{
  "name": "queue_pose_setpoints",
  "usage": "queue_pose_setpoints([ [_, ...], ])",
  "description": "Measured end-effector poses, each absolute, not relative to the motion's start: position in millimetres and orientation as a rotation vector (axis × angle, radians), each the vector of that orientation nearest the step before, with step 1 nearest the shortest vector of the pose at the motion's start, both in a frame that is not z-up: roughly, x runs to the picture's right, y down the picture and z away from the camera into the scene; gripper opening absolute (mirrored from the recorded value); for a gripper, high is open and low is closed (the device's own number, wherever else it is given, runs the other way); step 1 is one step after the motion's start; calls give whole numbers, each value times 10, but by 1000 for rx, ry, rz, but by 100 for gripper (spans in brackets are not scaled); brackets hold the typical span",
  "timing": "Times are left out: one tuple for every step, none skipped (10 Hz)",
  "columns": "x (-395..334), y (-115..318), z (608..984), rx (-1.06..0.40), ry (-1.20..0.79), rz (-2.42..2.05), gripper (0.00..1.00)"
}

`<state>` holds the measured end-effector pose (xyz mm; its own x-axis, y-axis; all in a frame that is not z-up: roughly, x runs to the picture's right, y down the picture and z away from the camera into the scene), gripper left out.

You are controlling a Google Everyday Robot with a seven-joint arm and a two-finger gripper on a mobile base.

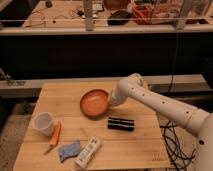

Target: Drag the ceramic bowl in a circle

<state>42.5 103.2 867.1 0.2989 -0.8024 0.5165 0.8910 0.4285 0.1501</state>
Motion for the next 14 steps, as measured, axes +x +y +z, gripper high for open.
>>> queue_pose_setpoints([
  [292,1190,8550,-170,-577,-1156,0],
  [157,1327,8443,-162,-581,-1176,0],
  [77,1448,8358,-154,-583,-1192,0],
  [-28,1578,8283,-146,-587,-1215,0],
  [-167,1641,8244,-138,-600,-1236,0],
  [-293,1653,8234,-132,-605,-1264,0],
  [-486,1603,8247,-124,-612,-1305,0],
  [-569,1538,8277,-118,-616,-1328,0],
  [-653,1431,8334,-112,-625,-1349,0],
  [-768,1287,8413,-102,-639,-1368,0],
  [-806,1190,8472,-98,-647,-1369,0],
  [-822,1044,8582,-99,-655,-1362,0],
  [-798,919,8696,-113,-649,-1349,0],
  [-746,803,8836,-139,-637,-1327,0],
])
